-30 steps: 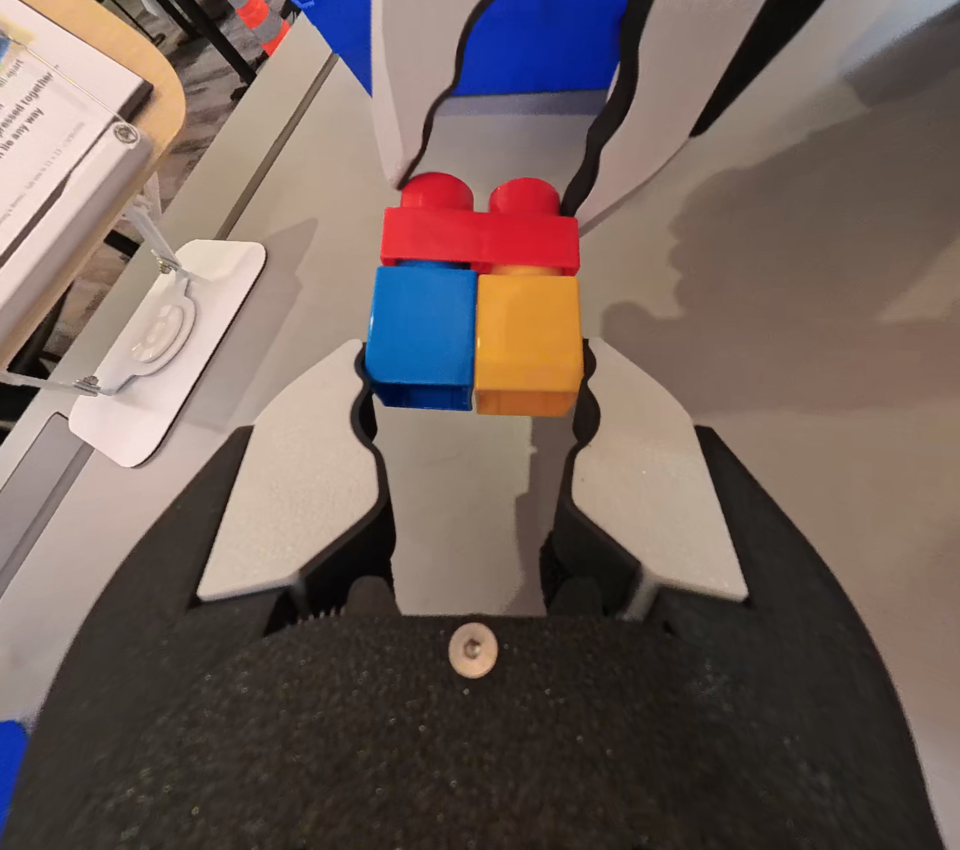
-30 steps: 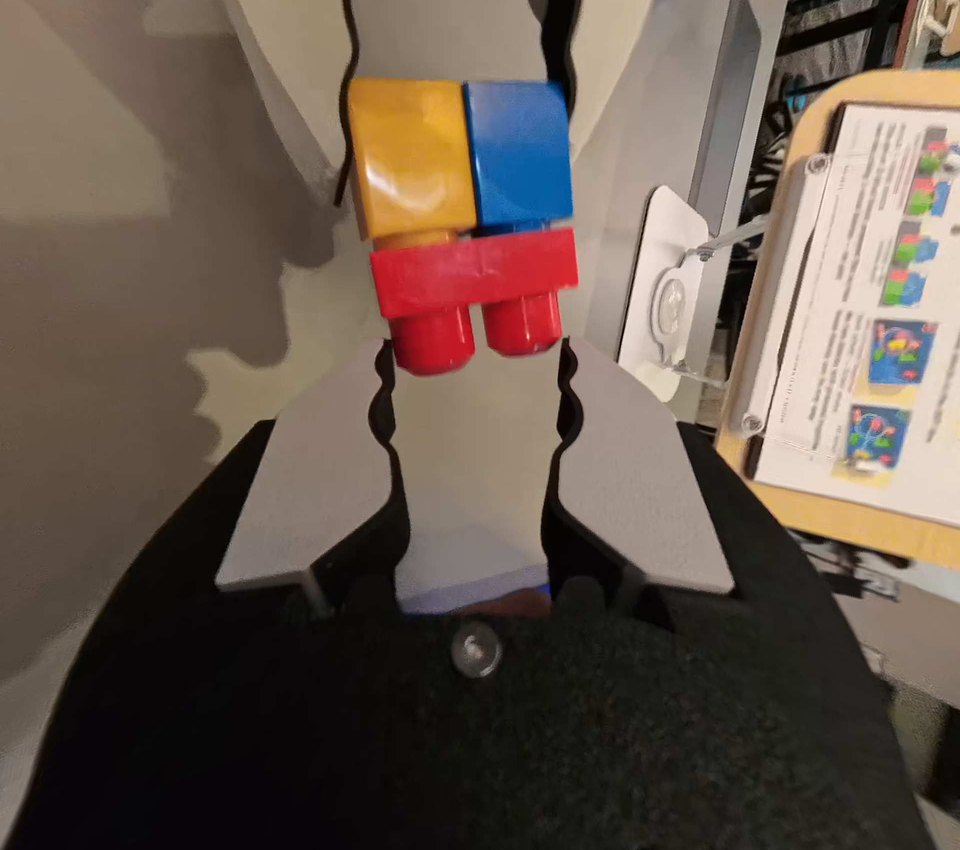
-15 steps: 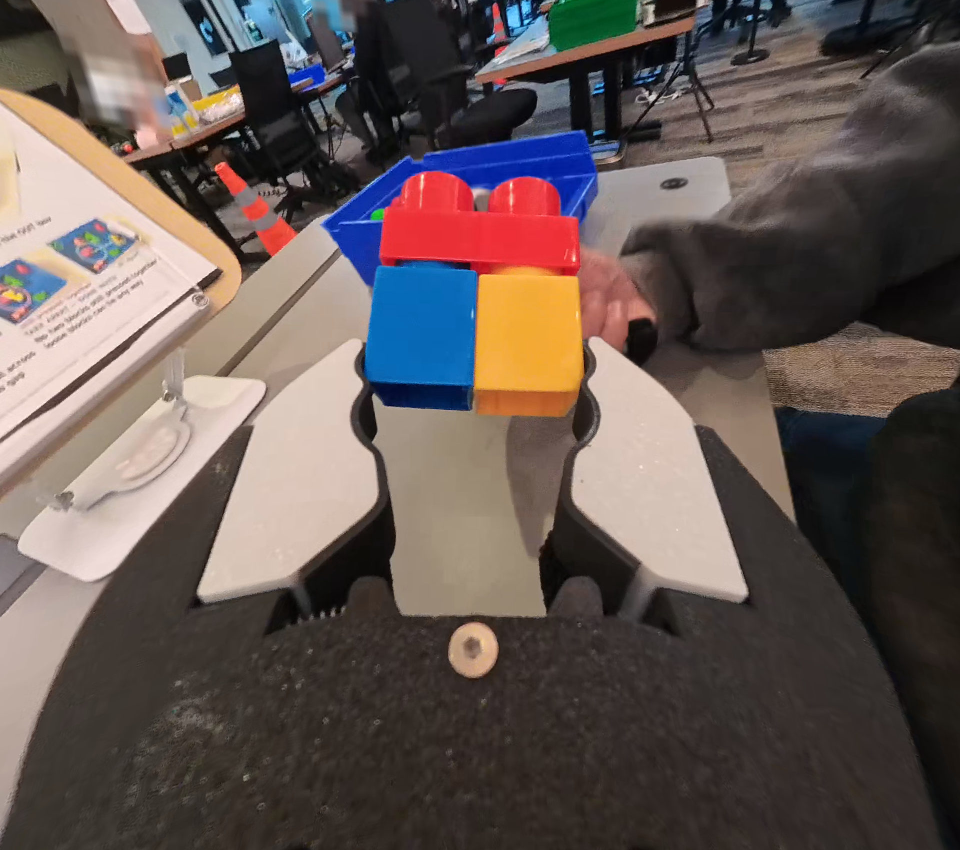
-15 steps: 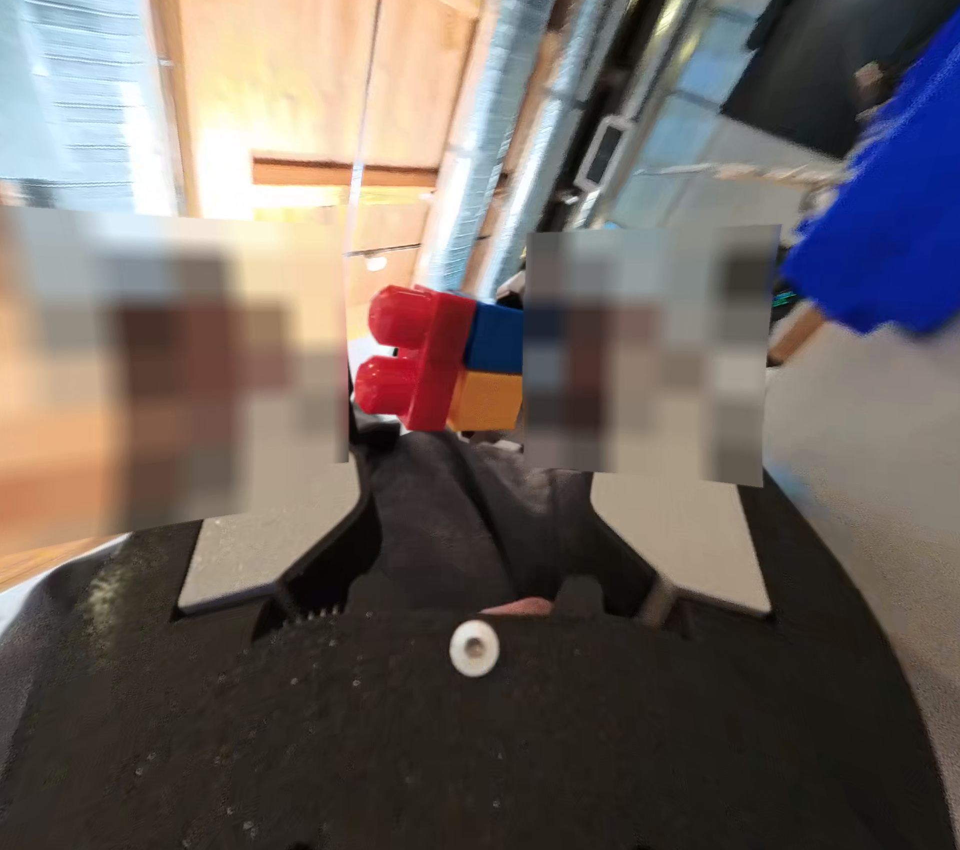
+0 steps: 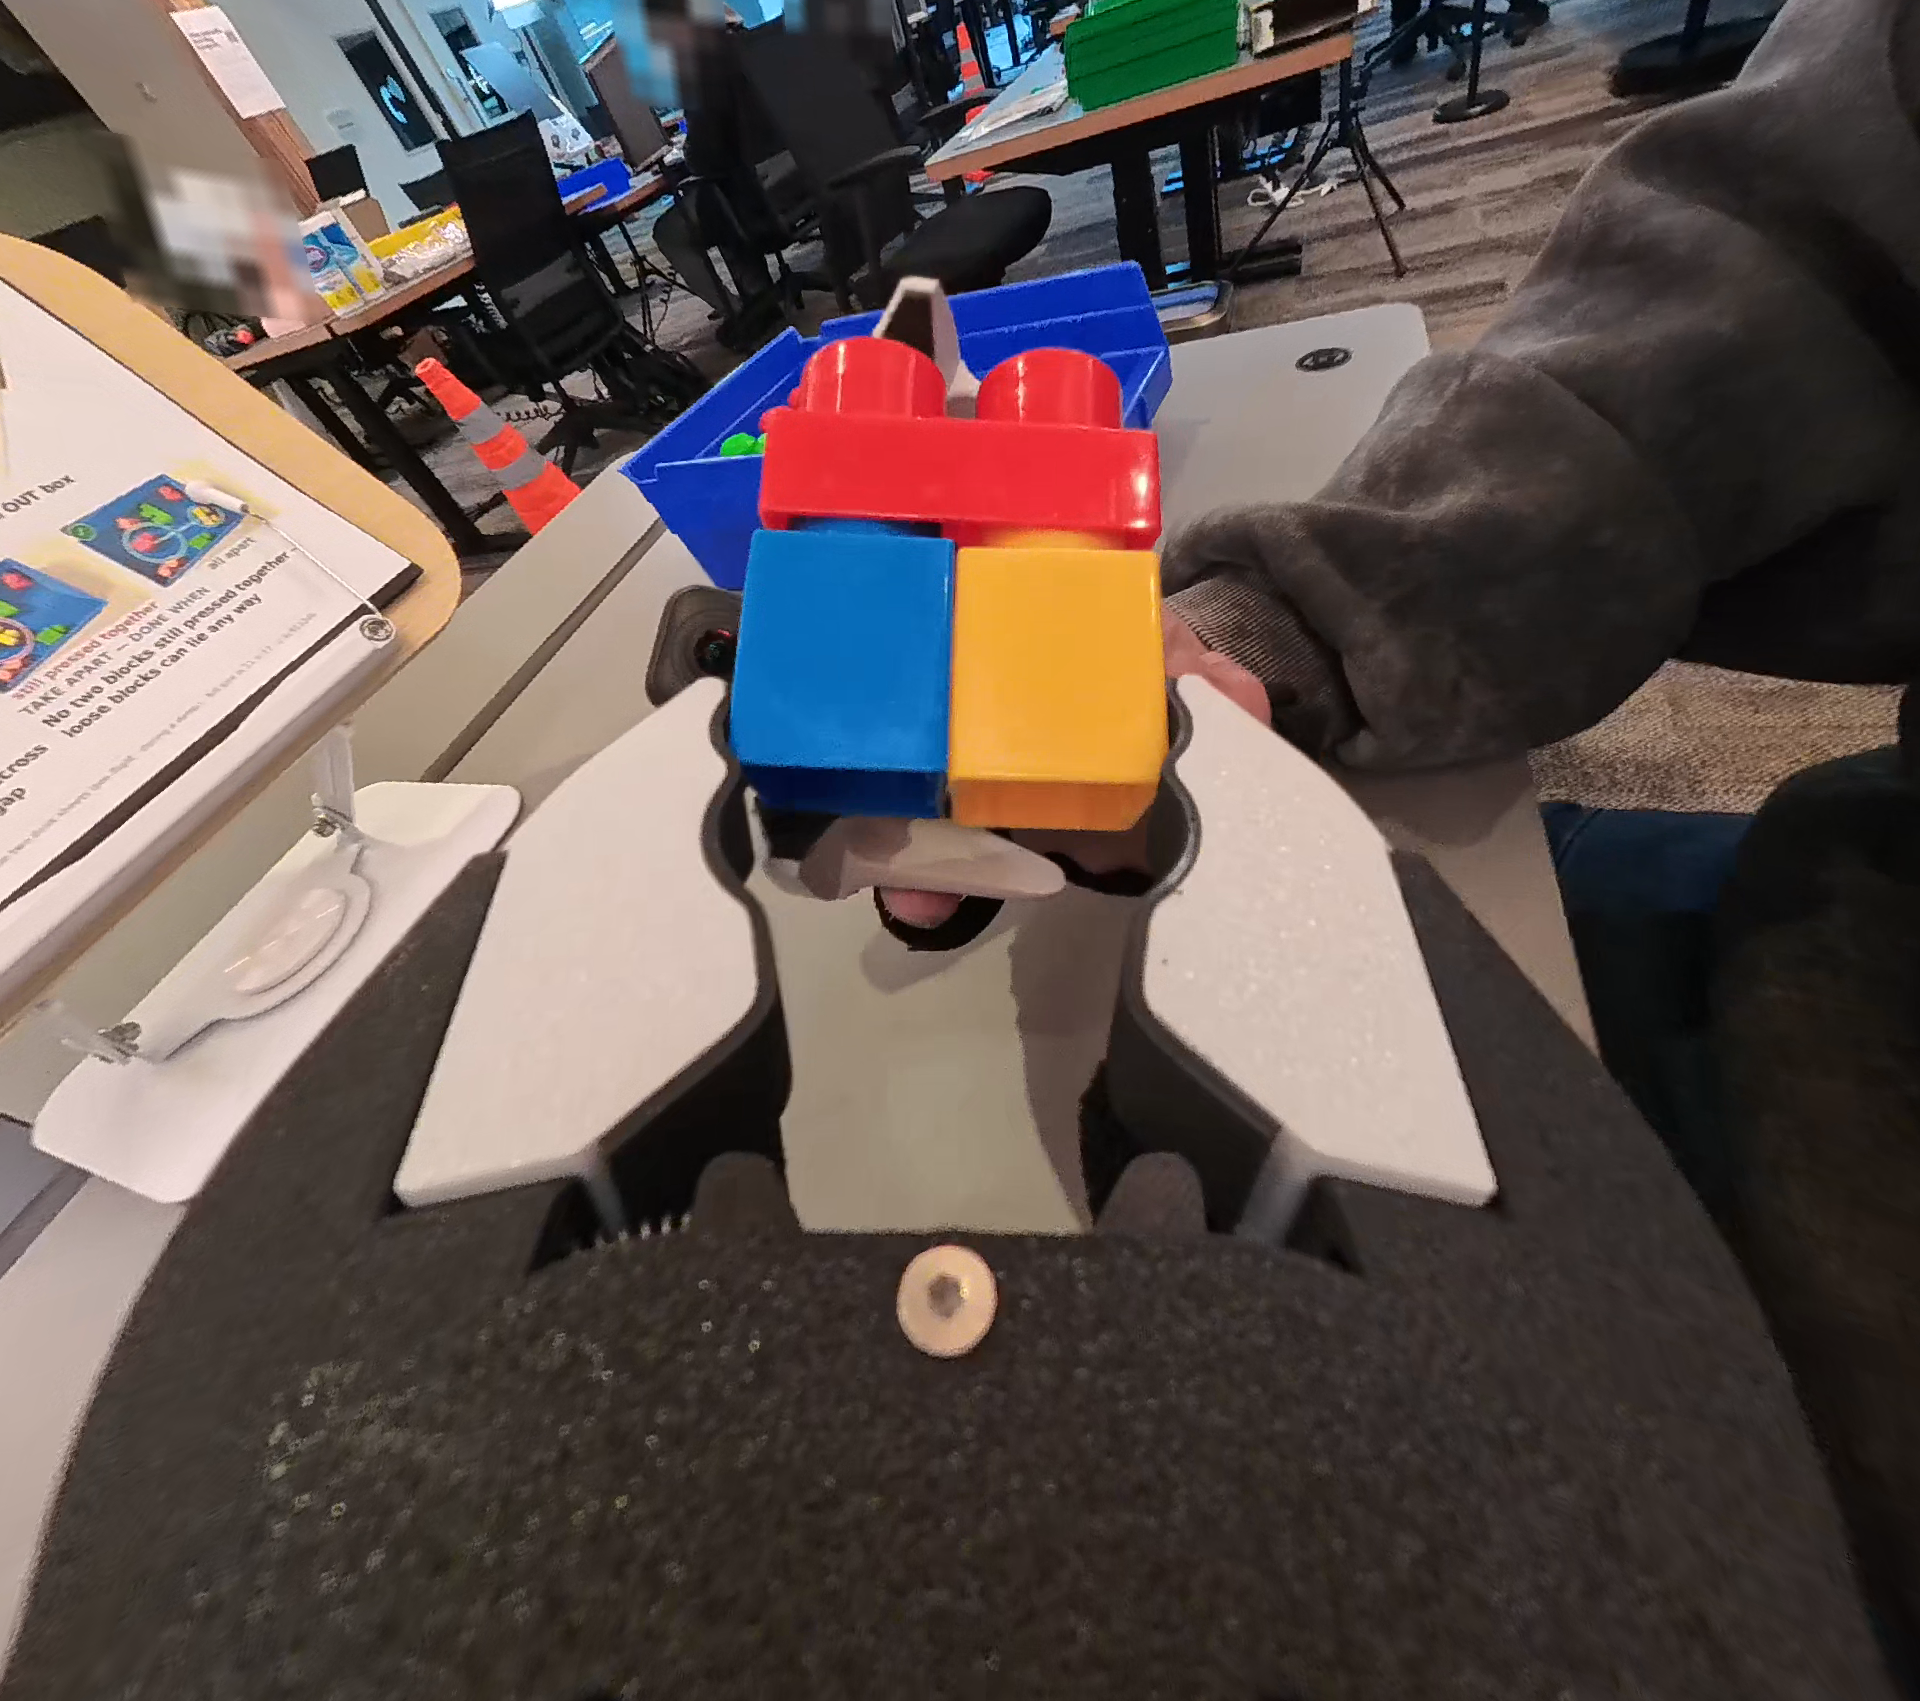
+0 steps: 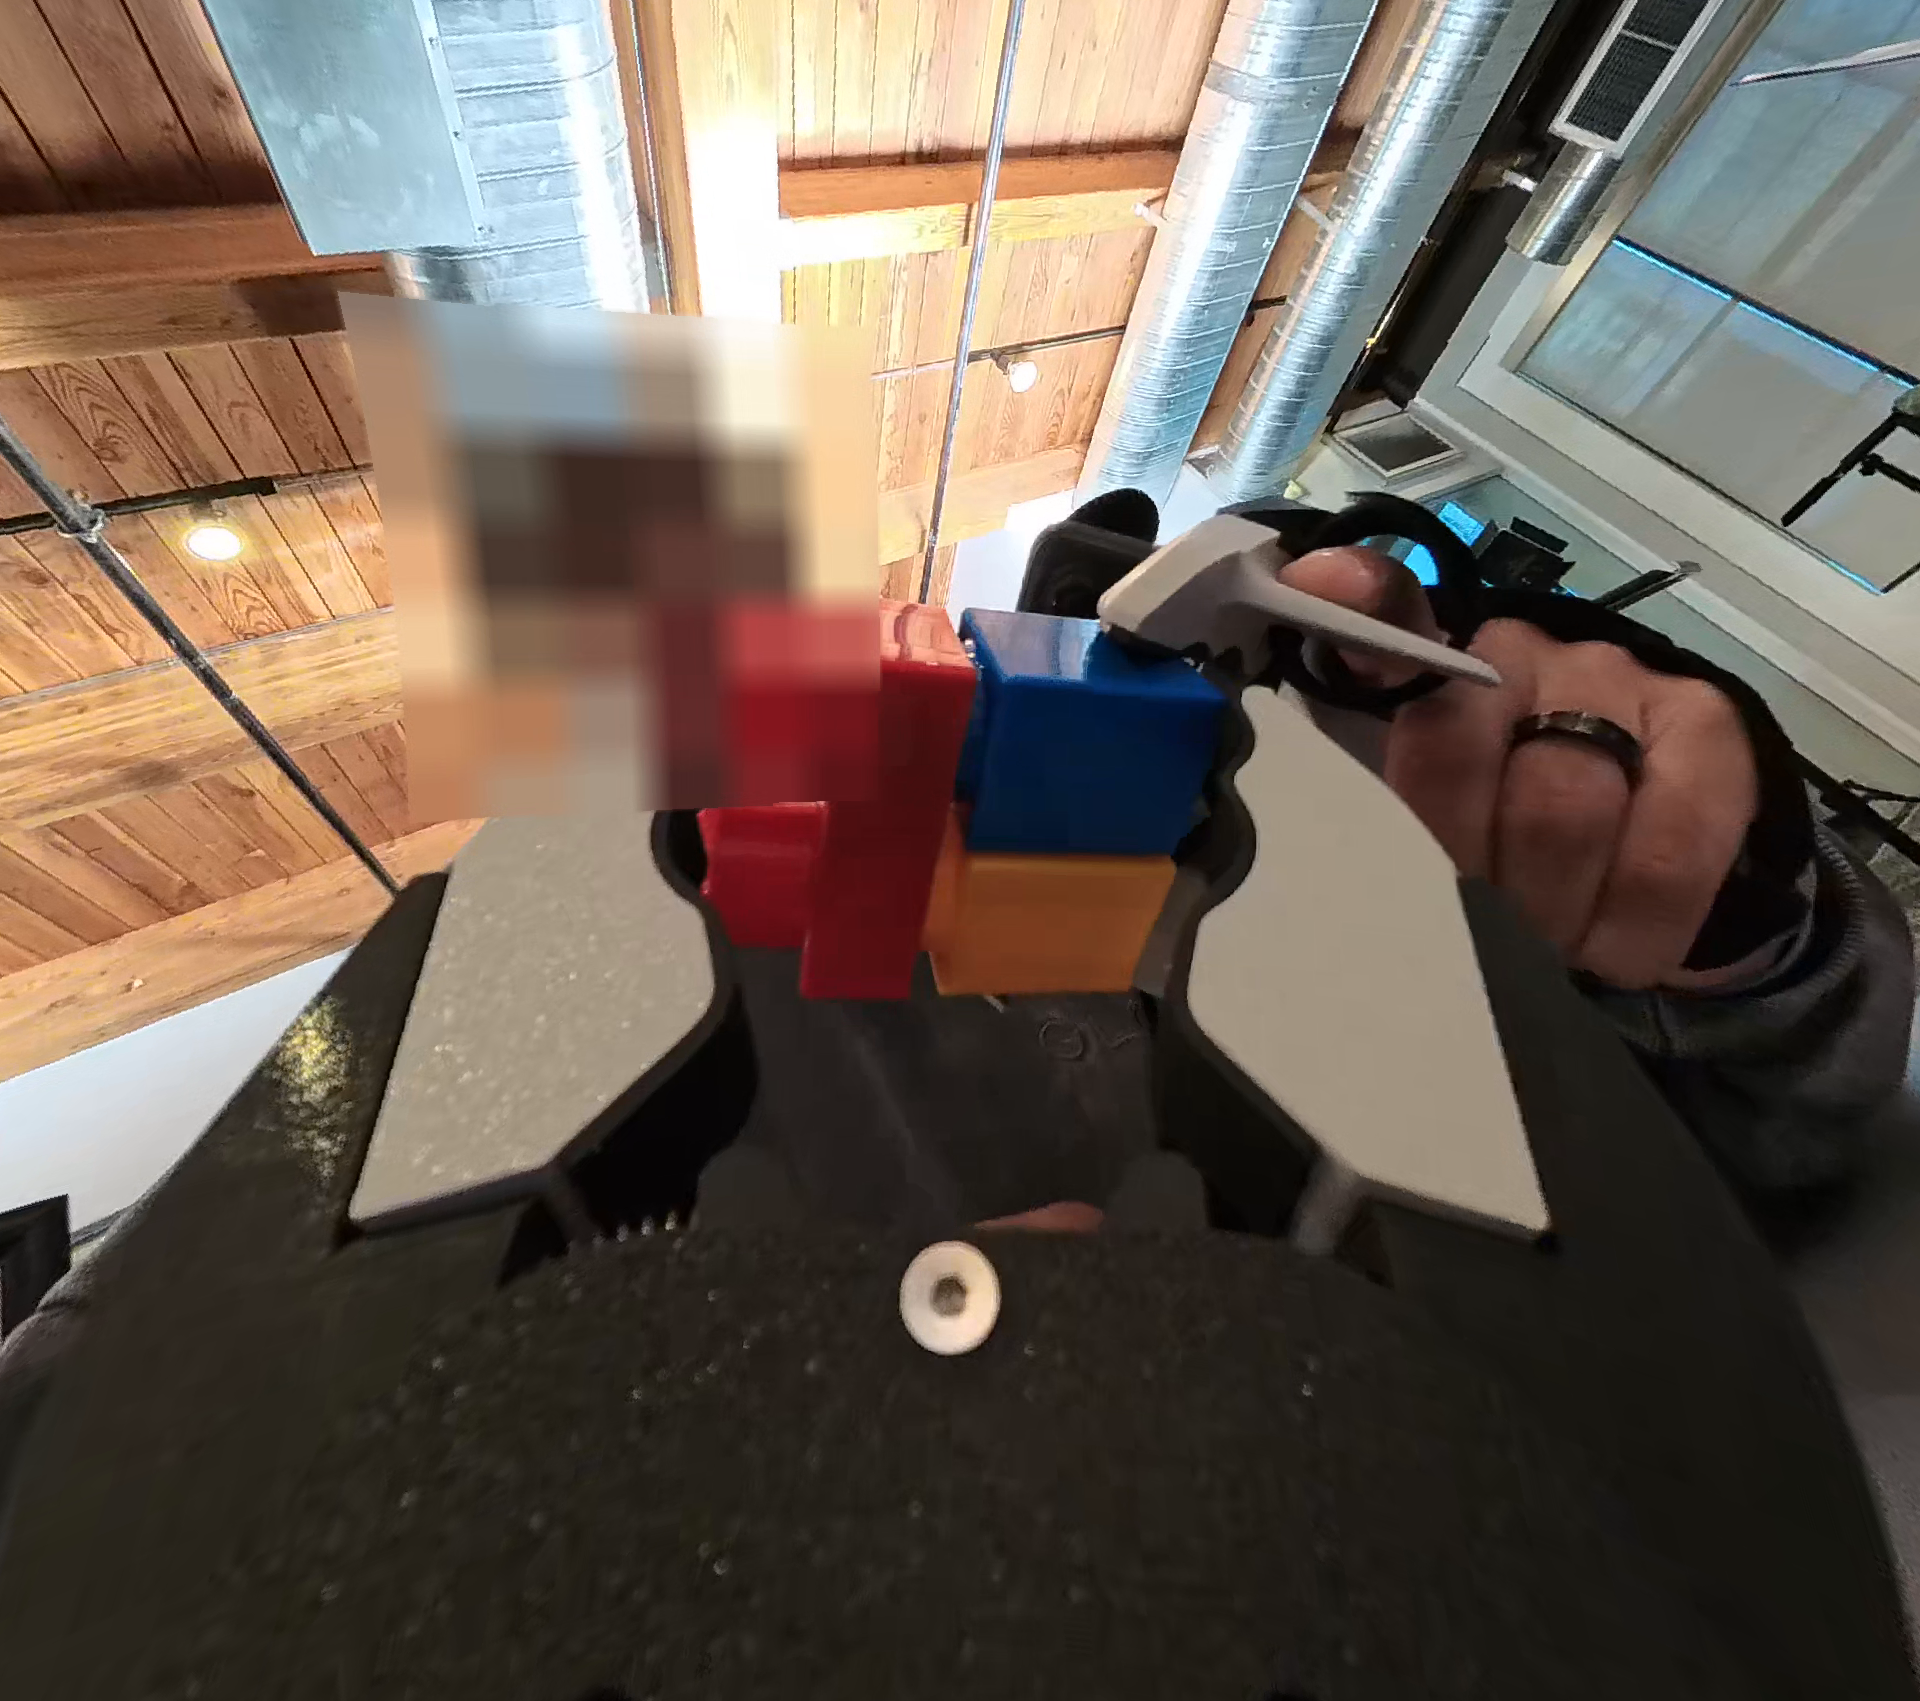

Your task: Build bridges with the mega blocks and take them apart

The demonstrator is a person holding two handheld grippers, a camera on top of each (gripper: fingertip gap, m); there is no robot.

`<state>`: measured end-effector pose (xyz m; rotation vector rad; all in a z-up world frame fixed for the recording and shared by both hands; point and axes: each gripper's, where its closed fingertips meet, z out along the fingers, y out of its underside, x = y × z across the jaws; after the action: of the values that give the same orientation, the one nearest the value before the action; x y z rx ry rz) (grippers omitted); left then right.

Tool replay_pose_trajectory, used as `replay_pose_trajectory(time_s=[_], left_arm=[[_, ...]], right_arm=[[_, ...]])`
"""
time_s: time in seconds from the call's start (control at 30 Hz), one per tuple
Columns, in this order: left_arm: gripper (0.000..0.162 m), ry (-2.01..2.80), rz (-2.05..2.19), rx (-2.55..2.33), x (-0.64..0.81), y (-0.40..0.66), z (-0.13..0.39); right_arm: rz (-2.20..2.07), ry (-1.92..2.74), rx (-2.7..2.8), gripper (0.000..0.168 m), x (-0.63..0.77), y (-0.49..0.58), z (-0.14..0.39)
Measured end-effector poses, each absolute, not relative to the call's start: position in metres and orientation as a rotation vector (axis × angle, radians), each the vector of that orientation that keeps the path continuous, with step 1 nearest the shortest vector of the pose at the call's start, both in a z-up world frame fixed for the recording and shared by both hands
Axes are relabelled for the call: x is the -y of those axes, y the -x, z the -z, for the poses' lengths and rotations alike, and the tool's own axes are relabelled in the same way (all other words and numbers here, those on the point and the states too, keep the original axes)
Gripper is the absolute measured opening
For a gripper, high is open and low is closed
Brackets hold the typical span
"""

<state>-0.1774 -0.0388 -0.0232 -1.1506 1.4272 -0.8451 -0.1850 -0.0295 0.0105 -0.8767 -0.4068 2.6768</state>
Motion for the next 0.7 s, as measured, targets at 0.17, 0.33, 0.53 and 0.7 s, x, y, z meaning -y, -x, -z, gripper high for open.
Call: replay_pose_trajectory(time_s=[0.17,0.33,0.53,0.7], left_arm=[[0.074,1.149,0.854,-1.438,0.038,0.177,0.027],[0.074,1.149,0.828,-1.445,0.036,0.175,0.031],[0.074,1.153,0.725,-1.454,0.029,0.175,0.038],[0.074,1.164,0.715,-1.464,0.028,0.175,0.042]], right_arm=[[-2.696,0.905,0.427,0.095,0.031,0.185,-0.007],[-2.691,0.919,0.443,0.092,0.030,0.184,-0.003],[-2.625,0.921,0.382,0.091,0.024,0.185,-0.001],[-2.585,0.962,0.374,0.090,0.024,0.186,0.001]])
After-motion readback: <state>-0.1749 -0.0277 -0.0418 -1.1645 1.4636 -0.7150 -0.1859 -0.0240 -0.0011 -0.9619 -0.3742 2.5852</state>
